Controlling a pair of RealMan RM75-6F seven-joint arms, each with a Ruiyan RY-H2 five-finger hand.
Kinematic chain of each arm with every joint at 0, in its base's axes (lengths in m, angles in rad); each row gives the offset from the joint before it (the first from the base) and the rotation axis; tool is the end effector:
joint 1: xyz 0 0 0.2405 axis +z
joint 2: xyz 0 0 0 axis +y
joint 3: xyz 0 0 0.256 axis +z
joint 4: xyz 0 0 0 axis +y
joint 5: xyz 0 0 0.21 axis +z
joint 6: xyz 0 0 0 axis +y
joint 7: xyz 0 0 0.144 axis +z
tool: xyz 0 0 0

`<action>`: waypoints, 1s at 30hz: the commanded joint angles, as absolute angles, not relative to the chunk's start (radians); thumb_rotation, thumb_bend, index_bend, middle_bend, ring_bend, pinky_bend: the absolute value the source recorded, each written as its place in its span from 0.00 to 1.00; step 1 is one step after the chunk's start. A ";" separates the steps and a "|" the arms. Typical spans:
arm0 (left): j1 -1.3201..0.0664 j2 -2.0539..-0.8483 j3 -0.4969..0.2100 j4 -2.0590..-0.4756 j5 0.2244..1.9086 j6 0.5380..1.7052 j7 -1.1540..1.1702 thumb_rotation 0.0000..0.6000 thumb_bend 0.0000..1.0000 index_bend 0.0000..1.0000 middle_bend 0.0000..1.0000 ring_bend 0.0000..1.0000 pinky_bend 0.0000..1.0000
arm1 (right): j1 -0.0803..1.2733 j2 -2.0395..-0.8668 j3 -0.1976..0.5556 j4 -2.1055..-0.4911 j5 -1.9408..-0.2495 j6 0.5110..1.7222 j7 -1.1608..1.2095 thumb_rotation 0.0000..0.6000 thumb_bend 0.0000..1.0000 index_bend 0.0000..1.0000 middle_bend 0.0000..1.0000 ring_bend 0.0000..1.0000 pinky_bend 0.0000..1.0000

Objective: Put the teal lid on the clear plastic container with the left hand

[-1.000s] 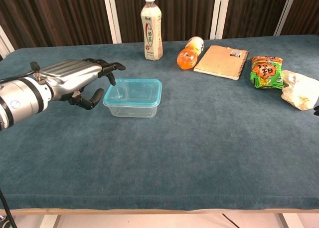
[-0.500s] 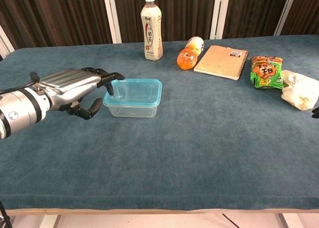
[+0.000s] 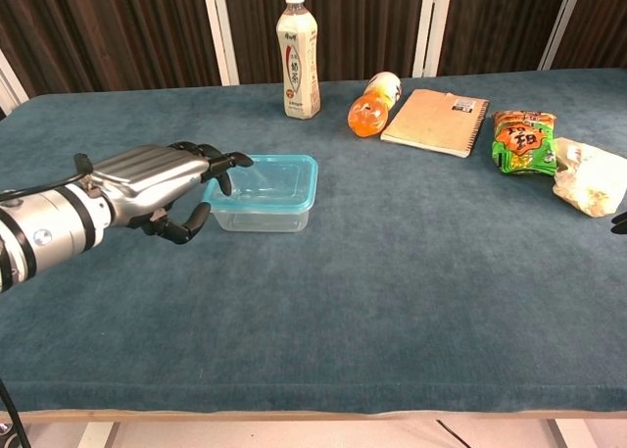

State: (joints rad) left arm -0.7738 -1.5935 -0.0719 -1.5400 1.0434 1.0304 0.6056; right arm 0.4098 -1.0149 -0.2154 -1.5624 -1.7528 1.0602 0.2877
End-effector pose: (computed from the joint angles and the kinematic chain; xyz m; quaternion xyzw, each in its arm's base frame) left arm -0.1408 0.3146 -0.0405 -0.7960 -0.3076 -0.3068 0.4215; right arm -0.3048 -0.1986 0.1096 0.7870 -0.4499 0.2519 0.3388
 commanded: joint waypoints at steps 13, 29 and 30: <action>-0.776 -1.616 -0.062 -1.519 1.009 1.005 0.651 1.00 0.69 0.00 0.33 0.06 0.00 | 0.409 -1.010 -0.218 -1.558 -1.759 1.070 0.303 1.00 0.20 0.00 0.00 0.00 0.00; -0.747 -1.569 -0.101 -1.594 1.137 1.127 0.588 1.00 0.52 0.00 0.07 0.00 0.00 | 0.406 -1.010 -0.215 -1.561 -1.752 1.074 0.291 1.00 0.20 0.00 0.00 0.00 0.00; -0.738 -1.556 -0.103 -1.612 1.168 1.154 0.572 1.00 0.48 0.00 0.04 0.00 0.00 | 0.403 -1.010 -0.214 -1.561 -1.751 1.079 0.287 1.00 0.20 0.00 0.00 0.00 0.00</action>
